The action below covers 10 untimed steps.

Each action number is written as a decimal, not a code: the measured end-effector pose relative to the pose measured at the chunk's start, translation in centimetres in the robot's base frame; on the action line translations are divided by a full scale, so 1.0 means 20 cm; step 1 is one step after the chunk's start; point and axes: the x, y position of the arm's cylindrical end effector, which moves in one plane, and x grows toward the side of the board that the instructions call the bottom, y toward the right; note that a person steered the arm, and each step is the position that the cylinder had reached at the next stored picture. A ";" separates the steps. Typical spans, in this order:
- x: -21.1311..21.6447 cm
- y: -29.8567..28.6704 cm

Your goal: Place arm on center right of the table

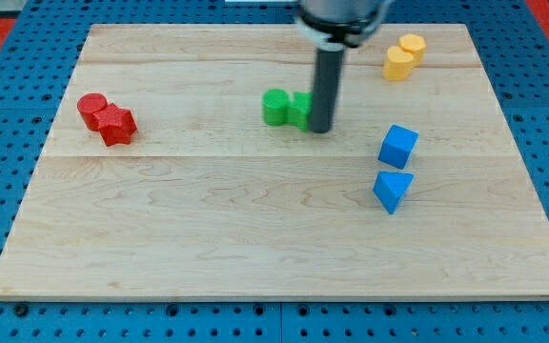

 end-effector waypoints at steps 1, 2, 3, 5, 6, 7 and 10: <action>-0.03 -0.06; -0.04 0.17; -0.04 0.18; -0.06 0.19; -0.18 0.39; -0.16 0.72; 0.49 0.61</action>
